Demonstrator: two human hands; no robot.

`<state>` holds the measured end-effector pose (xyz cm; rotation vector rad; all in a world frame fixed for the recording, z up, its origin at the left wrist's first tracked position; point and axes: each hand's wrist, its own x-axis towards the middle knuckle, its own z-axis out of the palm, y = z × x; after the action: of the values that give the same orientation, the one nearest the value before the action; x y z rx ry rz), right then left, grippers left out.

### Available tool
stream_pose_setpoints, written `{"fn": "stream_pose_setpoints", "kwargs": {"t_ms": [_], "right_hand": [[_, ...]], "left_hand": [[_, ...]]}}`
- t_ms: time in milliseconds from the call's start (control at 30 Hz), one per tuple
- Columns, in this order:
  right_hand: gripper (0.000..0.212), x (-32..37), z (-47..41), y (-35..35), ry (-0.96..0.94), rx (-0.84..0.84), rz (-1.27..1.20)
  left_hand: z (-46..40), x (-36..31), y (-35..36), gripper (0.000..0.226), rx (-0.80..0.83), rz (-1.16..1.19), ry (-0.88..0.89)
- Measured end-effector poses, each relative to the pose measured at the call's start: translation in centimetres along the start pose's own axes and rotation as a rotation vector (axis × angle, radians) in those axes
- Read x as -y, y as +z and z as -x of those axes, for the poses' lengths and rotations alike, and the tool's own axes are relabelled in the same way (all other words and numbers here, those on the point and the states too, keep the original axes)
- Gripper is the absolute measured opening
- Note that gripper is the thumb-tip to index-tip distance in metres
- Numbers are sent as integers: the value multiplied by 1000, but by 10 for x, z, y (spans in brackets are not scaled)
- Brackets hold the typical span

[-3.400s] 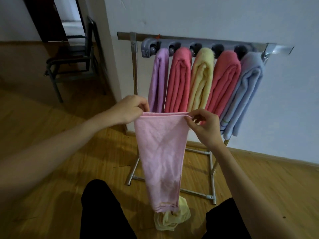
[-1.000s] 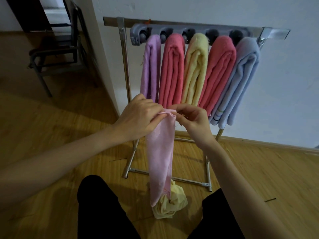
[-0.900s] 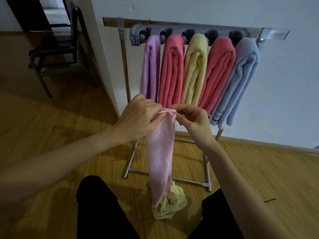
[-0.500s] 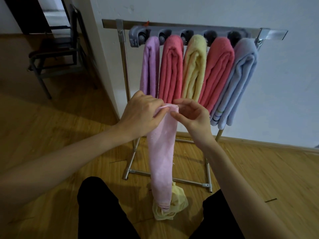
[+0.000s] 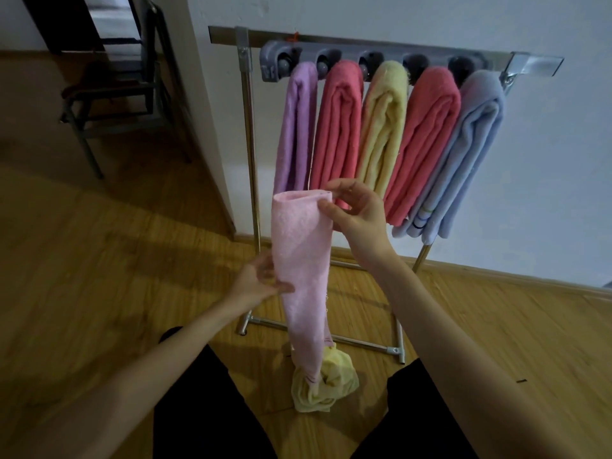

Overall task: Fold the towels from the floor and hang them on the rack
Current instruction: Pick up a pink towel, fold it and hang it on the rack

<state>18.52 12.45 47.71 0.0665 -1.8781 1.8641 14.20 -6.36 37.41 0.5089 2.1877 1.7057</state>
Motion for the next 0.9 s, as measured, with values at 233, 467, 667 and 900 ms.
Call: {"fn": "stream_pose_setpoints", "kwargs": {"t_ms": [233, 467, 667, 900], "right_hand": [[17, 17, -5, -1, 138, -191, -210], [19, -16, -21, -50, 272, -789, -189], [16, -106, 14, -78, 556, -924, -47], [25, -167, 68, -63, 1004, -488, -18]], "left_hand": [[-23, 61, 25, 38, 142, -86, -341], [-32, 82, 30, 30, 160, -99, -355], [-23, 65, 13, 6, 179, -189, -404], [-45, -57, 2, 25, 377, -74, -48]]}}
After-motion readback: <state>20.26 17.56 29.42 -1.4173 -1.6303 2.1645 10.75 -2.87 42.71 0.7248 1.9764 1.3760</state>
